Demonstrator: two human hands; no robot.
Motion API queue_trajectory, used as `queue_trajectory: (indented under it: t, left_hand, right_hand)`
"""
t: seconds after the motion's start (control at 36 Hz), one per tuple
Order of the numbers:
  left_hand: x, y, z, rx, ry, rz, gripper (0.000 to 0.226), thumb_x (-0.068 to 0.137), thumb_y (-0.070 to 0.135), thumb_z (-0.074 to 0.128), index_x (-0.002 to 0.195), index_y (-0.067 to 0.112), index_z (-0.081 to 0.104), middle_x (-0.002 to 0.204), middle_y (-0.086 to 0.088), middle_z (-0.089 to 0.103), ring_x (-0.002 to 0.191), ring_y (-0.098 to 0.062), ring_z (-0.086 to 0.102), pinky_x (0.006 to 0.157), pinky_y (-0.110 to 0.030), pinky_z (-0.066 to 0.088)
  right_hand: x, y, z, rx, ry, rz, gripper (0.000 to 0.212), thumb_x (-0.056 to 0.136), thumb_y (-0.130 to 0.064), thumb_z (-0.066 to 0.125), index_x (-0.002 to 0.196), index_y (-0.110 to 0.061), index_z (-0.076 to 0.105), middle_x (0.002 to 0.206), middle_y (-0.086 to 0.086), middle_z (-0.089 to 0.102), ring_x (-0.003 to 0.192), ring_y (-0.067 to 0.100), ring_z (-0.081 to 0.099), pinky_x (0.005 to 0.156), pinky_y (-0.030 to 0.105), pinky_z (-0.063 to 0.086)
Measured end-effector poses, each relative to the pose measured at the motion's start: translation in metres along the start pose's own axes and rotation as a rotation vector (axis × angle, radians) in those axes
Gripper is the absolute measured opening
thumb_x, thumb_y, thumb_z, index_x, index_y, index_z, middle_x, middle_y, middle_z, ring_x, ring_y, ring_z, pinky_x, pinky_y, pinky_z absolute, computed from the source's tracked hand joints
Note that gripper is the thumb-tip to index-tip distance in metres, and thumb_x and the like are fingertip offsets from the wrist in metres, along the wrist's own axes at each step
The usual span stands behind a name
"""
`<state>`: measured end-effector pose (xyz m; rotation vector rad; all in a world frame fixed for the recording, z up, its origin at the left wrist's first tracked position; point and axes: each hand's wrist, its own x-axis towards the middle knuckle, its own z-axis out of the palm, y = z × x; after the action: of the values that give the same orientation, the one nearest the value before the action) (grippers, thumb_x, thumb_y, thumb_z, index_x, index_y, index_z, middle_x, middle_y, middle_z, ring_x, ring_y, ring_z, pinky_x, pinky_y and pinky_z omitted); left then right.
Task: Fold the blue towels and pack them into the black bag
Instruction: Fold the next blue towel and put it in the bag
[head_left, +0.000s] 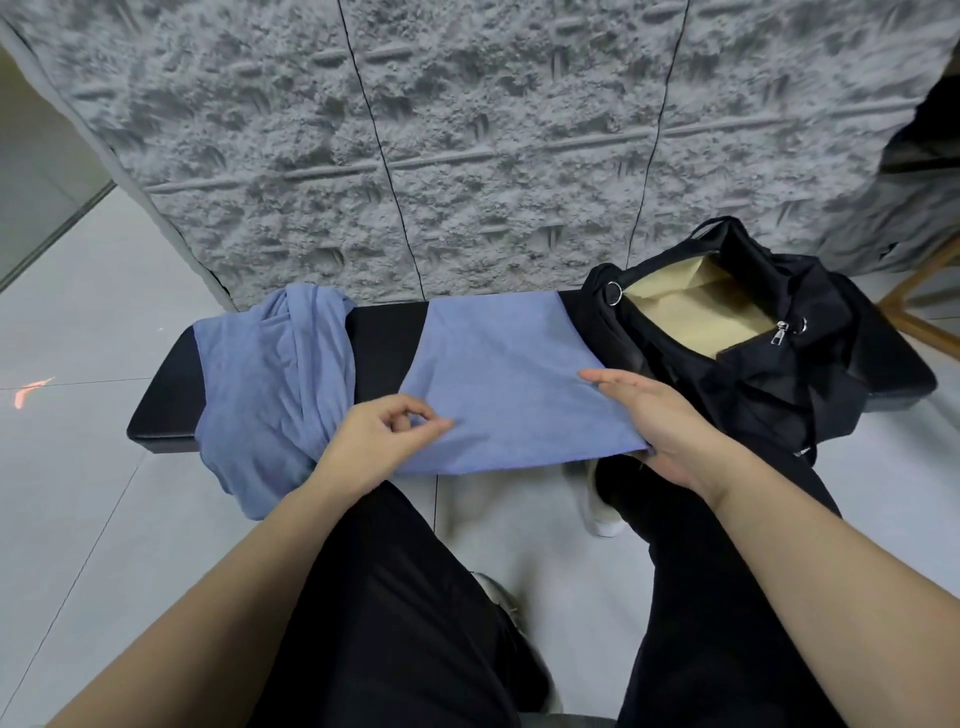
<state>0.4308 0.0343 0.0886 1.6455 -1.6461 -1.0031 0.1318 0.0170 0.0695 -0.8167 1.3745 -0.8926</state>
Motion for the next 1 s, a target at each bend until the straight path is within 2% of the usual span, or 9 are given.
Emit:
queue_trajectory:
  t: [0.08, 0.14, 0.25, 0.39, 0.47, 0.56, 0.75, 0.92, 1.0]
  left_hand:
    - [-0.006, -0.002, -0.004, 0.381, -0.152, 0.054, 0.04, 0.068, 0.049, 0.084, 0.098, 0.034, 0.063, 0.077, 0.027, 0.058, 0.077, 0.006, 0.053, 0.071, -0.012, 0.038]
    - [-0.008, -0.001, -0.005, 0.558, -0.209, 0.095, 0.053, 0.067, 0.054, 0.082, 0.105, 0.036, 0.051, 0.1, 0.024, 0.057, 0.091, 0.001, 0.054, 0.077, -0.021, 0.042]
    - [-0.008, -0.007, -0.005, 0.72, -0.127, 0.145, 0.042, 0.077, 0.035, 0.07, 0.104, 0.032, 0.038, 0.107, 0.017, 0.045, 0.081, -0.024, 0.06, 0.067, -0.039, 0.049]
    - [-0.016, -0.009, -0.008, 0.592, 0.067, 0.234, 0.022, 0.081, 0.023, 0.062, 0.099, 0.021, 0.049, 0.097, 0.008, 0.051, 0.072, -0.03, 0.055, 0.061, -0.041, 0.046]
    - [-0.017, -0.008, -0.007, 0.547, 0.121, 0.198, 0.02, 0.082, 0.011, 0.063, 0.1, 0.018, 0.057, 0.093, 0.01, 0.057, 0.076, -0.023, 0.056, 0.063, -0.035, 0.045]
    - [-0.017, -0.007, -0.006, 0.518, 0.153, 0.147, 0.017, 0.081, 0.01, 0.061, 0.094, 0.021, 0.059, 0.082, 0.012, 0.059, 0.073, -0.012, 0.054, 0.06, -0.021, 0.038]
    - [-0.021, -0.005, -0.005, 0.489, 0.238, 0.114, 0.016, 0.083, 0.011, 0.064, 0.096, 0.021, 0.062, 0.075, 0.012, 0.061, 0.071, -0.018, 0.056, 0.062, -0.031, 0.044]
    - [-0.024, -0.01, -0.009, 0.389, 0.269, 0.139, 0.019, 0.085, 0.009, 0.066, 0.101, 0.018, 0.068, 0.08, 0.008, 0.068, 0.073, -0.01, 0.061, 0.064, -0.024, 0.046]
    - [-0.026, -0.009, -0.009, 0.385, 0.307, 0.196, 0.02, 0.081, 0.007, 0.071, 0.098, 0.017, 0.069, 0.082, 0.011, 0.066, 0.08, -0.014, 0.059, 0.07, -0.028, 0.048]
  right_hand:
    - [-0.01, -0.005, -0.001, -0.026, 0.002, 0.0, 0.015, 0.091, -0.038, 0.069, 0.102, -0.03, 0.075, 0.086, -0.024, 0.07, 0.063, 0.004, 0.058, 0.052, 0.021, 0.04]
    - [-0.013, -0.005, -0.003, -0.049, -0.002, -0.034, 0.019, 0.087, -0.042, 0.072, 0.099, -0.028, 0.074, 0.081, -0.021, 0.068, 0.058, 0.005, 0.049, 0.046, 0.02, 0.035]
    - [-0.015, -0.002, -0.003, -0.208, -0.063, -0.146, 0.018, 0.087, -0.041, 0.071, 0.09, -0.024, 0.072, 0.083, -0.02, 0.063, 0.067, 0.007, 0.045, 0.053, 0.024, 0.031]
    - [-0.021, 0.007, -0.006, -0.458, -0.28, -0.182, 0.02, 0.083, -0.033, 0.078, 0.1, -0.03, 0.07, 0.101, -0.014, 0.063, 0.044, 0.012, 0.04, 0.045, 0.027, 0.04]
    - [-0.025, 0.01, -0.01, -0.677, -0.355, -0.223, 0.04, 0.074, -0.042, 0.084, 0.106, -0.042, 0.06, 0.118, -0.017, 0.056, 0.054, 0.011, 0.05, 0.057, 0.026, 0.046]
    - [-0.026, 0.014, -0.012, -1.01, -0.39, -0.292, 0.054, 0.068, -0.058, 0.08, 0.108, -0.046, 0.047, 0.112, -0.013, 0.058, 0.068, 0.007, 0.053, 0.069, 0.027, 0.045]
    - [-0.021, 0.017, -0.015, -1.059, -0.223, -0.464, 0.011, 0.09, -0.026, 0.056, 0.098, -0.032, 0.061, 0.093, -0.008, 0.055, 0.087, 0.014, 0.057, 0.083, 0.036, 0.049]
    - [-0.024, 0.018, -0.023, -1.07, -0.011, -0.714, 0.019, 0.092, -0.029, 0.047, 0.09, -0.022, 0.065, 0.095, -0.011, 0.042, 0.083, 0.012, 0.047, 0.071, 0.031, 0.043]
    - [-0.025, 0.014, -0.021, -1.056, 0.058, -0.886, 0.028, 0.086, -0.033, 0.043, 0.083, -0.014, 0.063, 0.105, -0.006, 0.05, 0.09, 0.016, 0.045, 0.076, 0.026, 0.036]
